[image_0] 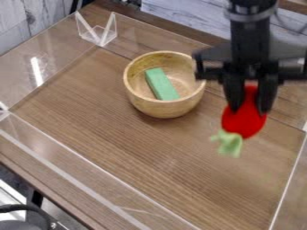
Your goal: Move the red object to the left side of the table
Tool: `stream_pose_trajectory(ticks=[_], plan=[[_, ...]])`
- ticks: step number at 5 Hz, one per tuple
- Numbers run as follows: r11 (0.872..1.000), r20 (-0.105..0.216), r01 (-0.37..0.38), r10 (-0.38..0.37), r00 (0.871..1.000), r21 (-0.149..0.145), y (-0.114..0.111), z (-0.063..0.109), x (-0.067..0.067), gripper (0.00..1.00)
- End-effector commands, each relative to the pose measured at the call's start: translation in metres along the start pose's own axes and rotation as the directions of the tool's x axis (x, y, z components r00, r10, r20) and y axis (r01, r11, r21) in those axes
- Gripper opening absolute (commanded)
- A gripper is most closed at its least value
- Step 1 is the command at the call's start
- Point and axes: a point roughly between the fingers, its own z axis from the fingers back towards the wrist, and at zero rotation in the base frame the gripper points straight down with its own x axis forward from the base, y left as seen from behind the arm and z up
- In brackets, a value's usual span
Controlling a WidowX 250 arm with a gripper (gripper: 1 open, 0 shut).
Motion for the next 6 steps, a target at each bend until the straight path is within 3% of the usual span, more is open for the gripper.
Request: stream_pose_trajectory(ticks=[1, 2, 3, 5, 6], plan=[[0.999, -0.006, 0.052, -0.052, 0.999, -0.018, -0.007, -0.005, -0.008, 0.0], [0.998, -0.028, 0.067, -0.067, 0.997, -0.009, 0.007, -0.017, -0.008, 0.0], [0.998, -0.029, 0.068, -0.068, 0.997, -0.014, 0.023, -0.017, -0.004, 0.0], [1.0, -0.009, -0.005, 0.005, 1.0, -0.026, 0.024, 0.004, 0.003, 0.0], [0.999, -0.008, 0.014, -0.014, 1.0, -0.034, 0.015, 0.005, 0.005, 0.0]])
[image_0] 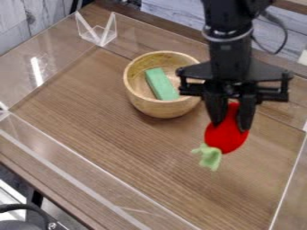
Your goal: Move the red object to the left side of the table
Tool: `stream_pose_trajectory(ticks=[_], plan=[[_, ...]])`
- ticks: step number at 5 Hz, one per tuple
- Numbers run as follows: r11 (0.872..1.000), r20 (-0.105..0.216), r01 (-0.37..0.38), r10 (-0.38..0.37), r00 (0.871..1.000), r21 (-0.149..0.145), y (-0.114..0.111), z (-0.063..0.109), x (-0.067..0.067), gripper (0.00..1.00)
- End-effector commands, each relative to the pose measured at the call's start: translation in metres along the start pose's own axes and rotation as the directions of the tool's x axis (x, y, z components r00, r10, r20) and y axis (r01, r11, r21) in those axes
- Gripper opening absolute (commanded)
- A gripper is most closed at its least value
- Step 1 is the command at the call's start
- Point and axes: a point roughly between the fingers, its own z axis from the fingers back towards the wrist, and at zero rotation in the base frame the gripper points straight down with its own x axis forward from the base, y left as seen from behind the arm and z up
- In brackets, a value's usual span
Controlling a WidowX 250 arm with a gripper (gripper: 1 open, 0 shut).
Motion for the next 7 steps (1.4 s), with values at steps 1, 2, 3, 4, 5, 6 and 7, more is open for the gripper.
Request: stream_pose_trajectory(ticks=[1, 2, 3, 4, 5, 6, 7], plan=[[0.999, 0.028, 0.026, -0.026, 0.999, -0.022, -0.014, 0.006, 0.004, 0.0], [0.998, 0.02, 0.052, -0.051, 0.998, -0.025, -0.021, 0.002, 0.001, 0.0], [0.997, 0.012, 0.074, -0.074, 0.997, -0.03, -0.028, -0.003, -0.005, 0.0], [1.0, 0.02, 0.016, -0.016, 1.0, -0.023, -0.025, 0.004, -0.012, 0.0], [0.999, 0.03, -0.038, 0.038, 0.999, -0.019, -0.023, 0.012, -0.019, 0.0], [1.0, 0.026, -0.006, 0.007, 1.0, -0.021, -0.019, 0.019, -0.015, 0.0], [0.999, 0.02, 0.026, -0.026, 0.999, -0.023, -0.015, 0.026, -0.009, 0.0]])
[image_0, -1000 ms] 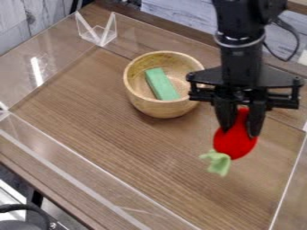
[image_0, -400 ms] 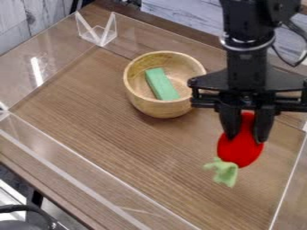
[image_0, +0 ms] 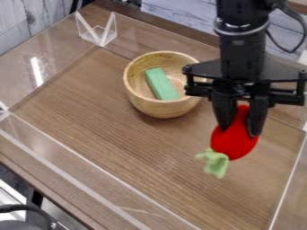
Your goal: Move the red object to the left side of the table
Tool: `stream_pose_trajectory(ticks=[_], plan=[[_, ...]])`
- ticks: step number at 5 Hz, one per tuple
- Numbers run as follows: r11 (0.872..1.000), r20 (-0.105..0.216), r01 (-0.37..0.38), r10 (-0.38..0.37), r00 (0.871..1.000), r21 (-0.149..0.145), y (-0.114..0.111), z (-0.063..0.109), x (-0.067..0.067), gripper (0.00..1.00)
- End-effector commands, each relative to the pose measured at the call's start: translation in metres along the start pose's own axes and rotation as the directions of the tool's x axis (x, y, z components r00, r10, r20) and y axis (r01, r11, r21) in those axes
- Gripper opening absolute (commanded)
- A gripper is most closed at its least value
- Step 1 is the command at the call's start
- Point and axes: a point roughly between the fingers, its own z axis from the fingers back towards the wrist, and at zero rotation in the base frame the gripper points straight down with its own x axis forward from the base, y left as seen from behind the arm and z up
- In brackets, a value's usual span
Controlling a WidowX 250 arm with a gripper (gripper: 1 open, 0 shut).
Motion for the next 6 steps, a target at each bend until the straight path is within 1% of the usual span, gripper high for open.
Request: stream_pose_trajectory(ticks=[1, 2, 3, 4, 5, 6], plan=[[0.998, 0.063, 0.054, -0.053, 0.997, -0.016, 0.023, 0.023, 0.015, 0.0], [0.989, 0.053, 0.151, -0.151, 0.987, 0.009, 0.065, 0.035, 0.029, 0.0], [0.979, 0.045, 0.201, -0.202, 0.978, 0.017, 0.092, 0.042, 0.043, 0.0], [0.97, 0.04, 0.24, -0.241, 0.97, 0.021, 0.079, 0.04, 0.051, 0.0], [0.959, 0.039, 0.281, -0.282, 0.959, 0.023, 0.069, 0.043, 0.055, 0.0], [0.948, 0.043, 0.317, -0.318, 0.947, 0.022, 0.066, 0.039, 0.055, 0.0]])
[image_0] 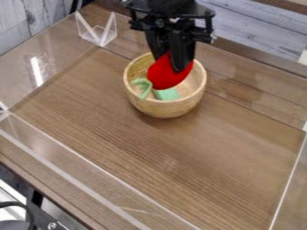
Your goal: Move the red object to the left side of the table
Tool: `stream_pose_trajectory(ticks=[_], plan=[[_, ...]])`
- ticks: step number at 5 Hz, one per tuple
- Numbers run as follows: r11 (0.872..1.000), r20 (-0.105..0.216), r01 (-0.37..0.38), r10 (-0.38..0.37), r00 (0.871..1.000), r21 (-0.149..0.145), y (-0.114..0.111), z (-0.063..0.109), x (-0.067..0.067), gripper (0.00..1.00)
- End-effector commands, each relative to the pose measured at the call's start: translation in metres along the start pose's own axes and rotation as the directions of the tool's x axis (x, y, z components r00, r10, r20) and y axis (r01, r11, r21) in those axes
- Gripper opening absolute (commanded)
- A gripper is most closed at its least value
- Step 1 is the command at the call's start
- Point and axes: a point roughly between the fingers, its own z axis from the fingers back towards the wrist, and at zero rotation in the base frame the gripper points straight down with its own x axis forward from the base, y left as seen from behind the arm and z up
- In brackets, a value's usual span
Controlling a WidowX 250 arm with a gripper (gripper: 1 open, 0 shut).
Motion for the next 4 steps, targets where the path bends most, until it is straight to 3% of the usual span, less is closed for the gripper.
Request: stream_pose_trajectory(ticks=[1, 4], plan=[[0.999, 0.043, 0.048, -0.048, 0.998, 0.006, -0.006, 0.004, 0.007, 0.0], [0.998, 0.091, -0.06, 0.057, 0.994, 0.024, 0.039, 0.019, 0.013, 0.0]])
